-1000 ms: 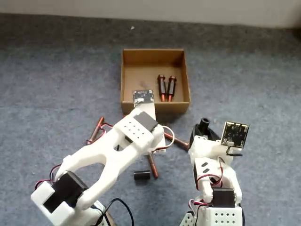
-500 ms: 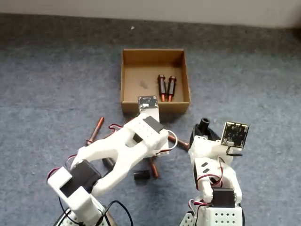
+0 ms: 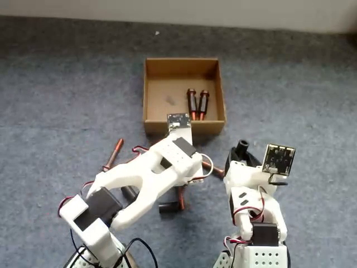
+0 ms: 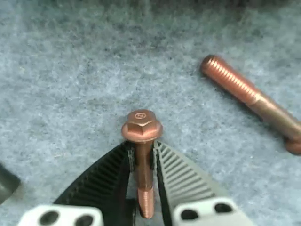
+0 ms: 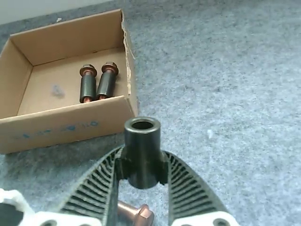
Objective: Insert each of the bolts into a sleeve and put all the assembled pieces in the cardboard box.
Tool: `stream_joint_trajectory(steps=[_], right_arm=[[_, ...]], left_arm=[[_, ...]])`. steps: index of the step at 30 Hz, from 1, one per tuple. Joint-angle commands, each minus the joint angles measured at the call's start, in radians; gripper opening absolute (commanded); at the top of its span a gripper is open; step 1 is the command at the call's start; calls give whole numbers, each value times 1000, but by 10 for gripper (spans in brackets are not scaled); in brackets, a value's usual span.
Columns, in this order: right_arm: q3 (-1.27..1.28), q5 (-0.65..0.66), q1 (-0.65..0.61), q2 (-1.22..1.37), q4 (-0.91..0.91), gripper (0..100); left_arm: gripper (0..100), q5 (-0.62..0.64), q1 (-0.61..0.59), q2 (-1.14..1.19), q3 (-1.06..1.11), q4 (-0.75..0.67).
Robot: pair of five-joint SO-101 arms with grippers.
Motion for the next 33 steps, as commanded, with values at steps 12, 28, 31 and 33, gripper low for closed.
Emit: stream_joint_trajectory(steps=[12,28,31,33], right_arm=[[-28,-2,7,-16,-24,5],[-31,-2,7,-16,-22,5],[-31,-2,4,-16,-22,5],[-31,-2,-18,-16,-21,5]], left_arm=[[5,-54,-44,-607,208,8],[5,-184,-193,-1129,464,-54],[5,-218,-228,-1230,545,-117],[5,-233,-248,-1293,593,-146]])
